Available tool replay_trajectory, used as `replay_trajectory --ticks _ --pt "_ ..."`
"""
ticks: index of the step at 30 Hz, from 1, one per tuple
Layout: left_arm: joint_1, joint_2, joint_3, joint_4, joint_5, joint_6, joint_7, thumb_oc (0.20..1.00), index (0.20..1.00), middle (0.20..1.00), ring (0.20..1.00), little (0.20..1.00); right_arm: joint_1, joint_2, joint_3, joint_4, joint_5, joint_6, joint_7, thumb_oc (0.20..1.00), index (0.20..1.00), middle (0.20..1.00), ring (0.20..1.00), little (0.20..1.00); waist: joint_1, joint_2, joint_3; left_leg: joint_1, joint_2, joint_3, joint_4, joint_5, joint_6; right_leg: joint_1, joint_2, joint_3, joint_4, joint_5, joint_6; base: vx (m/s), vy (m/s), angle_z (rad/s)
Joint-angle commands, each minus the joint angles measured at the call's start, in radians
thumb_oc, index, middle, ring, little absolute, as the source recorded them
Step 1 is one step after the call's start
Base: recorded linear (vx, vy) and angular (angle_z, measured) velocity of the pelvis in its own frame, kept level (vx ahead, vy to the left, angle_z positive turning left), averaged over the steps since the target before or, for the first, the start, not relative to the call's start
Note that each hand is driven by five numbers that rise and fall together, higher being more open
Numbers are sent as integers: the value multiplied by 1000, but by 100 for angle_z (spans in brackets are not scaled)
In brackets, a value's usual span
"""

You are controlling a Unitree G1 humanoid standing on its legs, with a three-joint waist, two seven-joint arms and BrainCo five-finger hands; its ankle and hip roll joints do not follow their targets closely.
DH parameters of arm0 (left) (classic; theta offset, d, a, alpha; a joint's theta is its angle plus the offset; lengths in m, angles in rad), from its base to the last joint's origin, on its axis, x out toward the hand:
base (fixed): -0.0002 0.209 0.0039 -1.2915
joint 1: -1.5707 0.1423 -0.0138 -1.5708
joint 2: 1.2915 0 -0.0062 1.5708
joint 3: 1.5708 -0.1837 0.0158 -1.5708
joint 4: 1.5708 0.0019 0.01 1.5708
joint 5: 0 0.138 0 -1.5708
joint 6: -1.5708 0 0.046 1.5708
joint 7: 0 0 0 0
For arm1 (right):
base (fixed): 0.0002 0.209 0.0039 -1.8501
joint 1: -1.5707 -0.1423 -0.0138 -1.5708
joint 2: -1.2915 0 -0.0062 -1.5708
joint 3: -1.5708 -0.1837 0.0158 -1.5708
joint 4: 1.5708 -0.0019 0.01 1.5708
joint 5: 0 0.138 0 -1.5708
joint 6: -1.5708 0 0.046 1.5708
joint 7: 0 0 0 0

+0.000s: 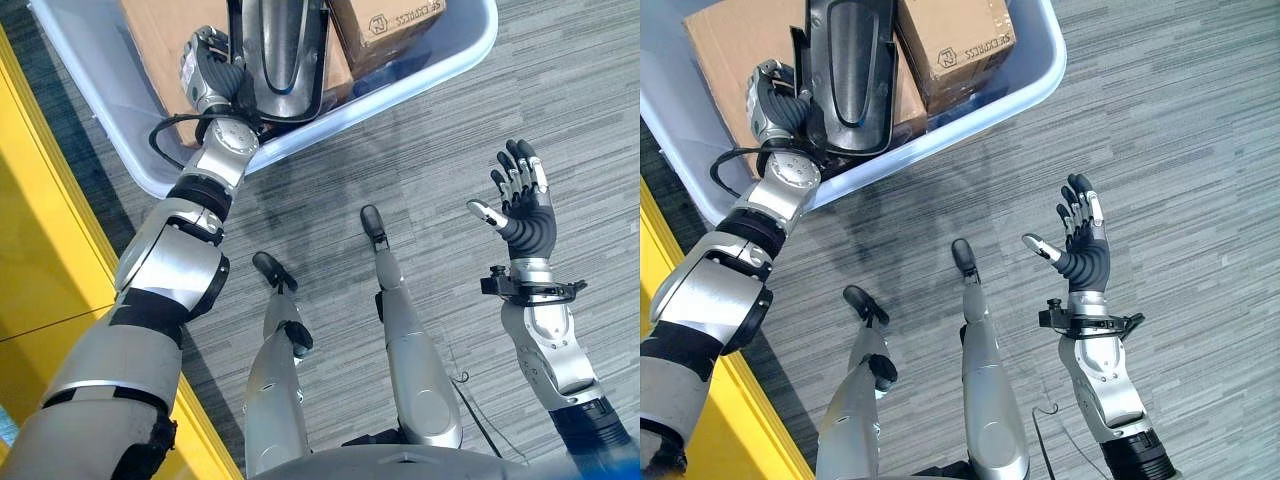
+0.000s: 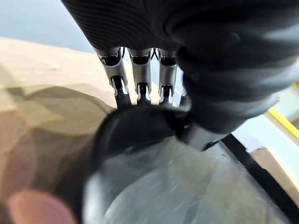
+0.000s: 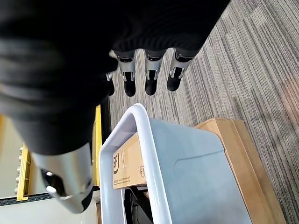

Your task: Move parts from the plastic box to the shelf.

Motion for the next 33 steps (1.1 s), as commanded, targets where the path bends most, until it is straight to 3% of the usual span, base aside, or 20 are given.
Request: replay_trajectory --ticks 1,23,29,33 --pt "-71 -14 31 49 3 -20 -42 200 200 200 200 200 -1 -61 -60 -18 20 -61 4 1000 1000 1000 1000 1000 -13 -15 16 -17 89 -101 197 -162 -84 100 -71 -103 78 -82 43 10 -15 -4" --pt "-47 -17 59 25 -43 -42 -64 200 200 200 200 200 51 -61 -72 -20 48 -53 41 1000 1000 1000 1000 1000 2 -5 -9 -35 84 -136 221 -174 -81 110 -65 -115 88 -101 32 0 0 0" --pt "11 4 93 -98 -58 -83 -27 200 200 200 200 200 52 -62 -78 -19 41 -52 36 1000 1000 1000 1000 1000 24 4 -11 -22 77 -147 220 -171 -82 132 -68 -124 92 -106 31 -1 -1 3" --pt "124 22 140 -304 -30 -113 24 200 200 200 200 200 44 -59 -74 -14 30 -49 25 1000 1000 1000 1000 1000 48 11 -15 9 70 -154 210 -170 -82 169 -76 -138 88 -108 31 5 6 7"
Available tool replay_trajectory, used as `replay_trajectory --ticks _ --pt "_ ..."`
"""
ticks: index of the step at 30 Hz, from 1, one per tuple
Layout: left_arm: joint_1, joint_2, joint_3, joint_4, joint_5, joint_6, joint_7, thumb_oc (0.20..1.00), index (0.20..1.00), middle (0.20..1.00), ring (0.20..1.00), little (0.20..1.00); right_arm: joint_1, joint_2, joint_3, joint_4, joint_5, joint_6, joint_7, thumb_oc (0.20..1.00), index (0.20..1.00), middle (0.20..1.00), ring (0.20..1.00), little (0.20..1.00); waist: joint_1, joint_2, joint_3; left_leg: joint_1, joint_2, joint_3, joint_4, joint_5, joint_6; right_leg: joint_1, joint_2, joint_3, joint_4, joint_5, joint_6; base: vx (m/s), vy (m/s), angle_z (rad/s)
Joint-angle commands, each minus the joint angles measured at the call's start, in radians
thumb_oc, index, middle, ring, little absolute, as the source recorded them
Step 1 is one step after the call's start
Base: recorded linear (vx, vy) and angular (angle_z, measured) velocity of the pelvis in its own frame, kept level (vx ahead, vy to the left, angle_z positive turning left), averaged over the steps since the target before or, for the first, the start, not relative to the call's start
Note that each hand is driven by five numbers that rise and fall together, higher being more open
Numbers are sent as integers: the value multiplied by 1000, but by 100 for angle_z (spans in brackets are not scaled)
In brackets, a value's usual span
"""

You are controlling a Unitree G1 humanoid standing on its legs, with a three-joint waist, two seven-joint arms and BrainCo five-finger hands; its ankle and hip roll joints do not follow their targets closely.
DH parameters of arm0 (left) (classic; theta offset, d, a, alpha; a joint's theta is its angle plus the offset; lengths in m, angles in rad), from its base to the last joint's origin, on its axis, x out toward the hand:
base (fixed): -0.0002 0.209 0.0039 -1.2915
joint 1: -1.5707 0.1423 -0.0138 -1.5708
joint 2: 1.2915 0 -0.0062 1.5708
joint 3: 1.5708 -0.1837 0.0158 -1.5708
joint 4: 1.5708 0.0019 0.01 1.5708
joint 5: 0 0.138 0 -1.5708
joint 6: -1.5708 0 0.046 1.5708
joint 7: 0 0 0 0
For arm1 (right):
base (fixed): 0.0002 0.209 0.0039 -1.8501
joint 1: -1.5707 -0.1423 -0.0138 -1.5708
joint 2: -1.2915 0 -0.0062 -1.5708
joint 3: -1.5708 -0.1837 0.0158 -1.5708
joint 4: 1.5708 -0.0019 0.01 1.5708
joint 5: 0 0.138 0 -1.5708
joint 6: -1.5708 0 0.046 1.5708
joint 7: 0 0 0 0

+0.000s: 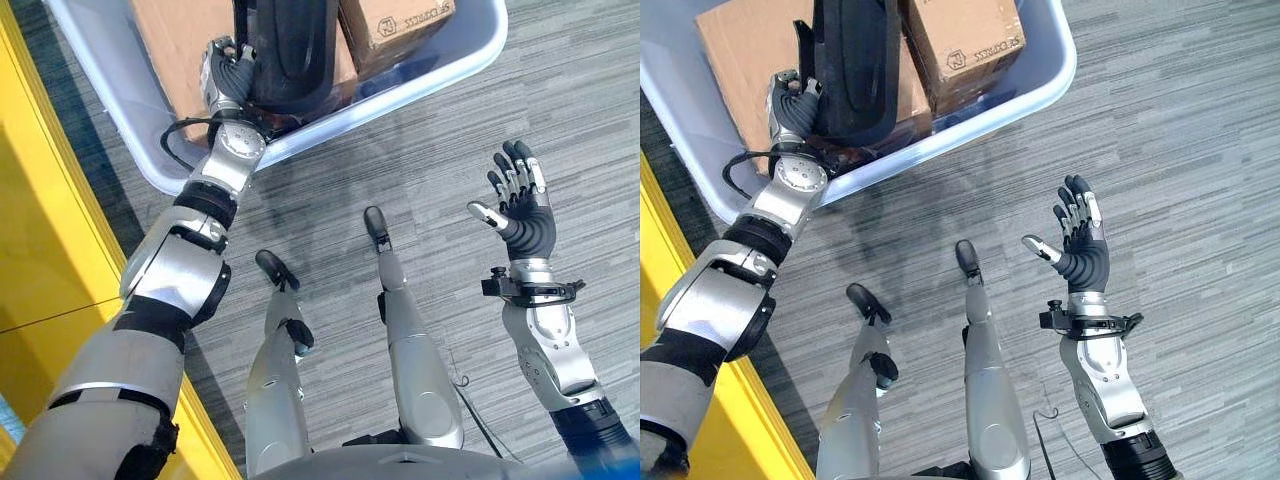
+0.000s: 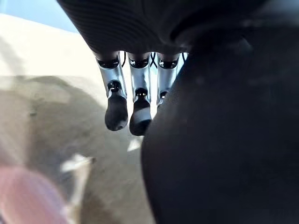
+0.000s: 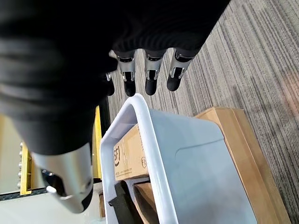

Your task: Move parts from the plastic box to the shelf.

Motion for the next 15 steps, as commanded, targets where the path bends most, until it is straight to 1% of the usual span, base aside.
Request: replay_trajectory --ticks 1,2,3,5,6,7,8,10,12,13,14,15 --pt "18 22 90 -77 24 -103 78 200 200 200 200 200 38 -58 -71 -17 -8 -49 -8 1000 1000 1000 1000 1000 1 8 -15 5 64 -131 193 -169 -81 147 -77 -118 83 -109 31 5 3 4" --pt "50 20 105 -124 31 -109 85 200 200 200 200 200 35 -56 -70 -17 -10 -47 -10 1000 1000 1000 1000 1000 7 9 -17 13 64 -133 191 -169 -81 156 -78 -122 84 -110 31 3 2 7" --pt "56 20 108 -129 33 -107 85 200 200 200 200 200 36 -57 -69 -17 -10 -47 -10 1000 1000 1000 1000 1000 6 9 -17 14 64 -133 191 -169 -81 158 -78 -122 84 -110 31 13 3 12" --pt "139 15 150 -251 51 -122 95 200 200 200 200 200 29 -46 -70 -11 -18 -40 -19 1000 1000 1000 1000 1000 20 12 -25 41 63 -140 185 -169 -81 186 -81 -127 85 -117 29 13 2 14" --pt "139 15 150 -251 51 -122 95 200 200 200 200 200 29 -46 -70 -11 -18 -40 -19 1000 1000 1000 1000 1000 20 12 -25 41 63 -140 185 -169 -81 186 -81 -127 85 -117 29 21 -7 9" --pt "205 16 179 -354 60 -126 86 200 200 200 200 200 26 -41 -69 -9 -21 -33 -21 1000 1000 1000 1000 1000 29 13 -33 64 61 -146 182 -169 -80 209 -82 -131 87 -121 27 26 -3 7" --pt "230 17 197 -389 56 -139 81 200 200 200 200 200 24 -36 -70 -10 -23 -29 -22 1000 1000 1000 1000 1000 34 12 -37 74 62 -148 182 -170 -80 219 -82 -134 89 -123 26 48 -13 8" --pt "335 30 250 -544 97 -148 72 200 200 200 200 200 23 -22 -68 -10 -30 -14 -16 1000 1000 1000 1000 1000 50 13 -56 128 62 -156 163 -165 -84 270 -85 -144 81 -129 26 56 -15 13" --pt "392 39 277 -622 118 -152 63 200 200 200 200 200 26 -13 -70 -7 -34 -6 -12 1000 1000 1000 1000 1000 61 18 -69 166 62 -164 149 -161 -86 303 -90 -150 76 -135 26 55 -14 15" --pt "413 39 282 -645 125 -153 56 200 200 200 200 200 26 -11 -69 -7 -34 -3 -9 1000 1000 1000 1000 1000 63 17 -73 177 61 -165 144 -157 -86 312 -91 -150 74 -135 25 -36 -16 15" --pt "444 43 291 -675 138 -156 45 200 200 200 200 200 27 -9 -68 -9 -34 1 -6 1000 1000 1000 1000 1000 66 17 -73 183 63 -157 142 -131 -77 316 -93 -154 74 -120 19 -46 -16 11" --pt "464 47 300 -695 145 -159 39 200 200 200 200 200 28 -7 -70 -8 -33 6 -3 1000 1000 1000 1000 1000 70 19 -80 197 64 -157 137 -130 -77 327 -94 -156 73 -122 19 -29 -24 7"
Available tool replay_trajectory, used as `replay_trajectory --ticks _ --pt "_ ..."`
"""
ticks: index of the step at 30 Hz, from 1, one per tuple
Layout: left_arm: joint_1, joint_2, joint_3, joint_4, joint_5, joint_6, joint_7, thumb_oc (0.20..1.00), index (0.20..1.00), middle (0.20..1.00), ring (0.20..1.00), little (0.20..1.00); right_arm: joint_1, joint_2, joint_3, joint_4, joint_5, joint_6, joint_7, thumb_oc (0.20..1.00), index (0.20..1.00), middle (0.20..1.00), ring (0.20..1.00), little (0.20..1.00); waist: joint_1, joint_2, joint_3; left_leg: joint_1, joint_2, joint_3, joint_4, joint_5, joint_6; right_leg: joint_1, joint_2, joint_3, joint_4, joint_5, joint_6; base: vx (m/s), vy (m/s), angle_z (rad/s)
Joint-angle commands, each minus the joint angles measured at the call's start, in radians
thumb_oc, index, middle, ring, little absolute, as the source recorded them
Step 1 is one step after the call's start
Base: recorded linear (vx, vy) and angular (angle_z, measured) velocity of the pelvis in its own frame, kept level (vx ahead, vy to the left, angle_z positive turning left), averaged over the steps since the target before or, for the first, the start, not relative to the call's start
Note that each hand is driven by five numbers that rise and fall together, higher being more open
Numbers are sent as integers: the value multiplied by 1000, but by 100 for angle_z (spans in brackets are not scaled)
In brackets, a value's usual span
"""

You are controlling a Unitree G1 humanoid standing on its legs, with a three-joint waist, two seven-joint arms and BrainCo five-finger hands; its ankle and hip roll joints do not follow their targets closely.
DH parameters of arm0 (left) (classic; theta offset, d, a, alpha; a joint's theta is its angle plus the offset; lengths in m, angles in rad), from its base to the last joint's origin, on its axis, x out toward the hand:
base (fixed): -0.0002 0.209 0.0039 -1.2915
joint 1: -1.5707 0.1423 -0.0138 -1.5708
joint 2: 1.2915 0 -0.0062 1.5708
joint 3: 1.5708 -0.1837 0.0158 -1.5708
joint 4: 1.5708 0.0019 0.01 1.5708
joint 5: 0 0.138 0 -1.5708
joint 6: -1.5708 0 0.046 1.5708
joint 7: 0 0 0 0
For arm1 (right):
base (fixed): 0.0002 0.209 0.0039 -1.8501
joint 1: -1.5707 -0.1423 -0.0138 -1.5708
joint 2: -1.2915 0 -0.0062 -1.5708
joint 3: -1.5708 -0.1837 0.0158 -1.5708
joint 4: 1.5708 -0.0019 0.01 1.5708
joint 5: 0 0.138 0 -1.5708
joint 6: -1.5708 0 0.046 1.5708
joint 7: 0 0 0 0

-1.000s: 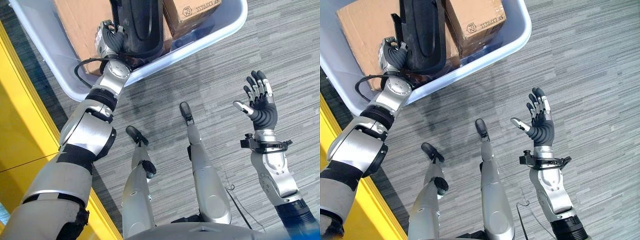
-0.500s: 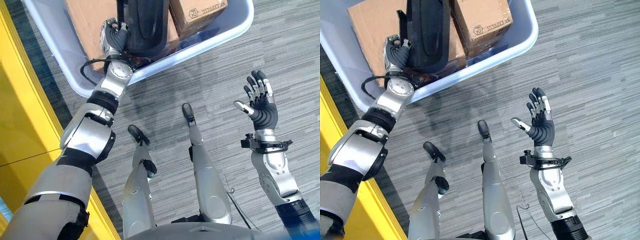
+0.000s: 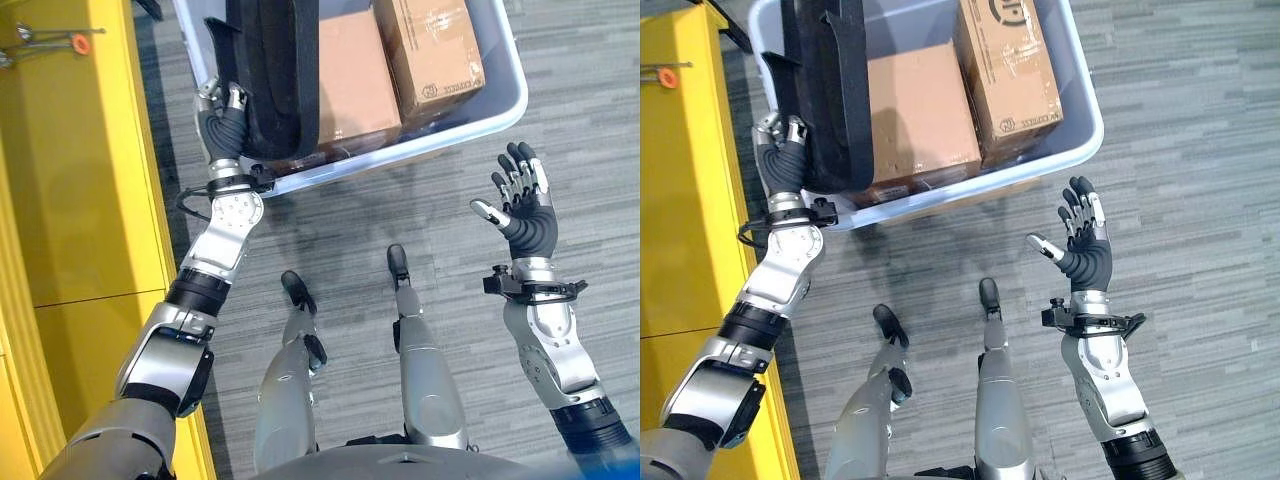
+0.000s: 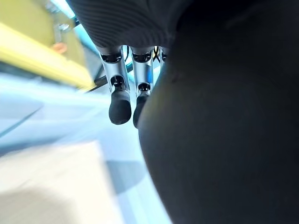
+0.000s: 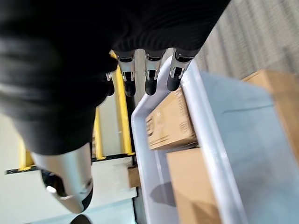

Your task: Move parts from the plastic box to the shelf.

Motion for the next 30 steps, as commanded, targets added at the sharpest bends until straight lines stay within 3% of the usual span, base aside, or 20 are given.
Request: replay_trajectory --ticks 1,8,14,19,21,24,25,26,27,28,29,30 --pt "-29 34 50 -34 66 -105 -29 200 200 200 200 200 32 -9 -52 -16 -29 -12 18 1000 1000 1000 1000 1000 -10 4 -77 10 75 -99 149 -120 -79 95 -73 -89 90 -91 25 55 -26 5" --pt "166 56 93 -159 100 -115 -115 200 200 200 200 200 58 0 -59 -19 -23 13 55 1000 1000 1000 1000 1000 14 13 -113 124 86 -100 100 -102 -84 185 -69 -101 77 -109 21 40 -22 4" --pt "433 47 154 -245 141 -107 -217 200 200 200 200 200 77 7 -65 17 -31 49 98 1000 1000 1000 1000 1000 49 16 -168 245 121 -104 45 -71 -90 280 -42 -113 107 -168 8 28 -79 6" --pt "592 18 194 -292 60 -115 -308 200 200 200 200 200 63 1 -56 40 -29 70 119 1000 1000 1000 1000 1000 80 21 -218 310 154 -116 22 -39 -96 345 -6 -132 143 -225 -11 30 -117 13" --pt "755 25 270 -376 93 -109 -354 200 200 200 200 200 22 -29 -21 55 -30 88 160 1000 1000 1000 1000 1000 137 26 -239 363 197 -161 29 13 -100 411 56 -155 193 -301 -53 31 -317 25" --pt "799 7 293 -396 77 -108 -366 200 200 200 200 200 13 -42 -16 55 -35 90 171 1000 1000 1000 1000 1000 157 32 -237 369 213 -188 24 61 -107 430 84 -177 205 -322 -73 -10 -196 31" --pt "815 2 299 -402 81 -105 -369 200 200 200 200 200 14 -46 -21 55 -41 92 168 1000 1000 1000 1000 1000 164 37 -233 362 221 -211 21 99 -113 438 99 -192 207 -328 -86 -144 -205 44" --pt "832 -7 291 -407 77 -103 -383 200 200 200 200 200 22 -47 -38 61 -50 84 160 1000 1000 1000 1000 1000 183 39 -220 331 222 -249 11 175 -133 445 119 -220 204 -339 -104 -127 -162 32" --pt "832 -7 291 -407 77 -103 -383 200 200 200 200 200 22 -47 -38 61 -50 84 160 1000 1000 1000 1000 1000 181 40 -222 328 222 -251 11 176 -133 444 120 -222 203 -337 -105 -172 -161 80" --pt "839 -5 288 -411 82 -96 -394 200 200 200 200 200 41 -53 -54 61 -47 82 157 1000 1000 1000 1000 1000 190 37 -214 292 217 -228 -5 223 -140 453 118 -261 188 -333 -113 -173 -141 125" --pt "844 -8 285 -404 84 -95 -407 200 200 200 200 200 68 -70 -80 51 -65 84 151 1000 1000 1000 1000 1000 190 19 -200 266 175 -173 -12 201 -129 461 101 -308 169 -321 -114 -211 -137 166" --pt "849 -9 287 -413 84 -99 -413 200 200 200 200 200 75 -73 -84 46 -67 84 155 1000 1000 1000 1000 1000 191 15 -198 270 168 -177 -3 179 -122 457 94 -319 157 -304 -109 -234 -80 164"
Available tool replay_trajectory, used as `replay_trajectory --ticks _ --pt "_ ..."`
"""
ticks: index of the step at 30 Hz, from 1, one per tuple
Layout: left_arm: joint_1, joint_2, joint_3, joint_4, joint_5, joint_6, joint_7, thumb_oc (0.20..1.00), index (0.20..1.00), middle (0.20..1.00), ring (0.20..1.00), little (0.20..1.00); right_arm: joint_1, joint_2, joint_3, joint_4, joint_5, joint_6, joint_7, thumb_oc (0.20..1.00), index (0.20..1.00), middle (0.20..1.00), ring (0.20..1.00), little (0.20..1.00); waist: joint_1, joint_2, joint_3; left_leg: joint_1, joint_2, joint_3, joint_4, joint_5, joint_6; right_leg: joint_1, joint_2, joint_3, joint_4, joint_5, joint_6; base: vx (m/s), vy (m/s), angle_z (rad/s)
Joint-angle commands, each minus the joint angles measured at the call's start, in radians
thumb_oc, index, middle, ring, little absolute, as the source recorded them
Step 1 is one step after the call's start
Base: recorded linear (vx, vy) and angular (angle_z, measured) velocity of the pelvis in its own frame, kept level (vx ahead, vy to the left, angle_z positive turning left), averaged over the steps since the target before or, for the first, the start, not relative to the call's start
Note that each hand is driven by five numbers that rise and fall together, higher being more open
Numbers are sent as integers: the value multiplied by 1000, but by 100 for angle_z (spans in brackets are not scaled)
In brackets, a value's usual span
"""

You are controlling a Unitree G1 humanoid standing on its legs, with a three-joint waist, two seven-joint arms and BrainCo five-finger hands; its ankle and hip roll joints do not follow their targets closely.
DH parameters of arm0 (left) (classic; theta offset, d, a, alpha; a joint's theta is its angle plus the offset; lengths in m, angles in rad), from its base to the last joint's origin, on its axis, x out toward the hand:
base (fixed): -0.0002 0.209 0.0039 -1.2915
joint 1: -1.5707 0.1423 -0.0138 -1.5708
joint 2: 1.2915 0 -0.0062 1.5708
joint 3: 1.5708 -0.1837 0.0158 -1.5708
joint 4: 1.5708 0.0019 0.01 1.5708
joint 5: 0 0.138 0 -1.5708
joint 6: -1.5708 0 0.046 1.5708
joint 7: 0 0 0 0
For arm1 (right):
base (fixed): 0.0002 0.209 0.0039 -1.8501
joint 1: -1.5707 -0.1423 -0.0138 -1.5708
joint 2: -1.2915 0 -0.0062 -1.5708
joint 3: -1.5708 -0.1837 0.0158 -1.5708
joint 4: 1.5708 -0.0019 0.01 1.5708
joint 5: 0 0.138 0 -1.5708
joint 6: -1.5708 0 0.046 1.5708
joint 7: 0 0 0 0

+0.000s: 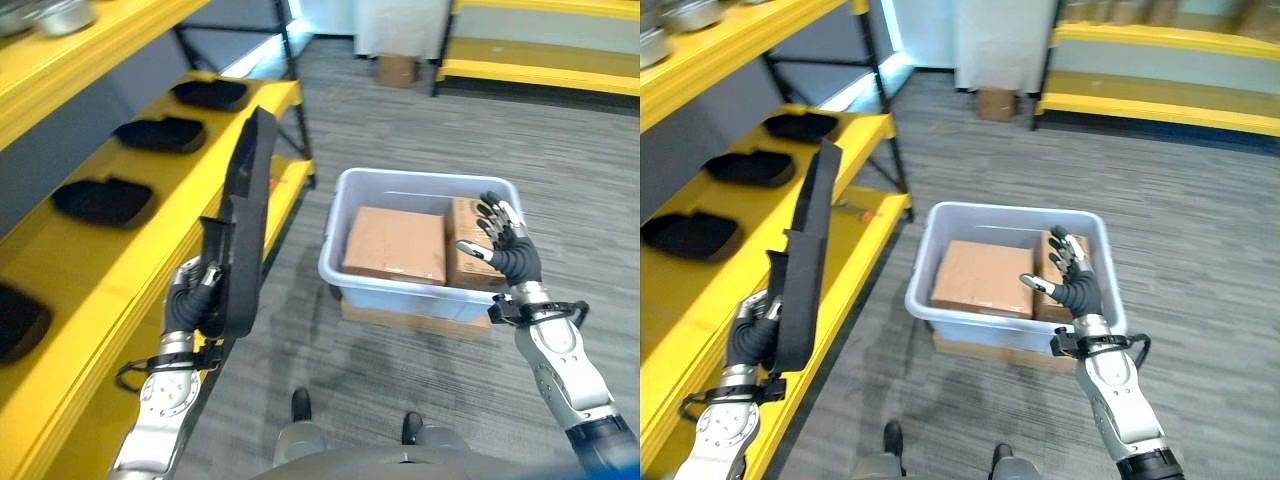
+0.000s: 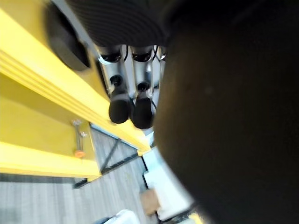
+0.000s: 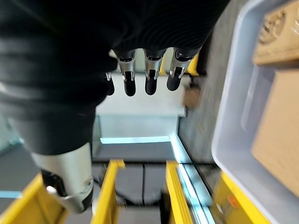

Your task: Move parts from the plastic box to the shelf.

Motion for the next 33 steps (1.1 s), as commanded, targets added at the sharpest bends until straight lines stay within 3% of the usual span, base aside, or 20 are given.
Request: replay_trajectory --ticks 1,2,4,5,7,8,12,14,19,21,22,23,24,25,26,27,29,30,31,33 --pt "-99 40 79 -47 9 -74 -16 200 200 200 200 200 -15 -26 -56 -66 -31 -46 7 1000 1000 1000 1000 1000 -24 -62 65 9 49 35 35 52 -76 110 -60 -58 -183 49 16 -311 -26 142" --pt "-116 41 70 -50 13 -73 -18 200 200 200 200 200 -3 -22 -71 -66 -26 -49 6 1000 1000 1000 1000 1000 -29 -76 69 30 39 34 125 -34 -60 101 -97 -108 -187 70 18 -327 -17 81" --pt "-126 42 61 -51 10 -72 -22 200 200 200 200 200 -1 -16 -75 -63 -22 -53 4 1000 1000 1000 1000 1000 -41 -77 68 33 44 28 171 -77 -53 99 -110 -139 -184 70 15 -139 65 41" --pt "-158 41 38 -53 -9 -75 -29 200 200 200 200 200 3 9 -73 -56 -8 -51 -9 1000 1000 1000 1000 1000 -60 -71 57 106 58 25 191 -180 -58 102 -144 -179 -166 63 30 9 213 199" --pt "-171 37 24 -61 -11 -72 -32 200 200 200 200 200 10 23 -80 -57 -7 -45 -18 1000 1000 1000 1000 1000 -72 -51 48 140 48 43 125 -228 -55 104 -176 -214 -136 73 54 68 402 204" --pt "-180 49 20 -73 -2 -70 -35 200 200 200 200 200 22 38 -84 -49 -5 -38 -24 1000 1000 1000 1000 1000 -62 -43 38 146 5 35 91 -267 -36 119 -240 -238 -104 99 79 106 419 84" --pt "-196 85 16 -89 18 -71 -24 200 200 200 200 200 17 58 -75 -37 -4 -38 -35 1000 1000 1000 1000 1000 -49 -70 45 119 -62 -9 118 -306 -5 137 -318 -271 -80 146 112 35 330 73" --pt "-186 103 31 -101 43 -72 -13 200 200 200 200 200 22 83 -59 -28 -8 -31 -34 1000 1000 1000 1000 1000 -25 -90 42 99 -126 -30 130 -340 19 161 -375 -301 -101 212 145 47 301 50" --pt "-197 118 39 -108 85 -68 5 200 200 200 200 200 -5 123 -10 -9 -11 -22 -38 1000 1000 1000 1000 1000 -19 -104 34 121 -206 -36 83 -348 72 145 -448 -293 -62 340 185 49 304 44" --pt "-204 127 37 -110 97 -68 7 200 200 200 200 200 -16 134 18 -7 -2 -20 -26 1000 1000 1000 1000 1000 -21 -100 40 133 -221 -33 38 -310 93 102 -419 -256 -10 312 144 -51 305 12" --pt "-214 127 27 -104 104 -66 11 200 200 200 200 200 -22 137 31 -4 7 -20 -18 1000 1000 1000 1000 1000 -30 -97 39 150 -221 -40 13 -299 96 70 -366 -191 15 272 125 -20 232 -1" --pt "-225 126 20 -101 103 -69 11 200 200 200 200 200 -25 139 40 -6 14 -21 -14 1000 1000 1000 1000 1000 -41 -97 41 165 -223 -46 -3 -292 100 44 -301 -138 19 225 109 102 240 -6" --pt "-241 125 4 -88 106 -64 6 200 200 200 200 200 -15 132 38 -6 34 -26 -3 1000 1000 1000 1000 1000 -60 -104 44 186 -227 -55 -18 -283 102 1 -161 -65 34 139 70 72 165 -7" --pt "-242 125 3 -87 106 -64 6 200 200 200 200 200 -15 131 37 -6 34 -26 -2 1000 1000 1000 1000 1000 -58 -103 43 183 -225 -54 -19 -279 101 -2 -159 -65 31 143 67 85 155 2" --pt "-248 117 -10 -83 100 -58 -5 200 200 200 200 200 -6 125 39 -3 50 -28 8 1000 1000 1000 1000 1000 -79 -119 45 194 -248 -68 -16 -280 104 -25 -47 -15 22 109 46 57 82 29" --pt "-254 109 -19 -80 91 -57 -9 200 200 200 200 200 -6 123 40 0 51 -29 8 1000 1000 1000 1000 1000 -89 -125 45 199 -259 -82 -12 -284 104 -34 0 22 14 98 41 74 99 40" --pt "-272 97 -37 -70 80 -57 -16 200 200 200 200 200 -4 117 41 1 57 -34 9 1000 1000 1000 1000 1000 -111 -137 43 191 -282 -118 -7 -278 105 -34 76 126 -46 107 31 14 28 59" --pt "-272 97 -37 -70 80 -57 -16 200 200 200 200 200 -4 117 41 1 57 -34 9 1000 1000 1000 1000 1000 -111 -136 43 191 -281 -118 -7 -279 105 -33 76 126 -47 107 31 -46 1 91" --pt "-281 85 -55 -57 65 -64 -18 200 200 200 200 200 17 105 35 -13 61 -39 14 1000 1000 1000 1000 1000 -136 -148 47 175 -307 -157 -6 -260 105 -38 128 240 -103 134 22 -35 6 90" --pt "-273 81 -49 -67 66 -61 -24 200 200 200 200 200 33 101 28 -23 58 -35 18 1000 1000 1000 1000 1000 -132 -150 43 182 -315 -169 -7 -267 107 -11 102 212 -121 131 26 17 -14 71"
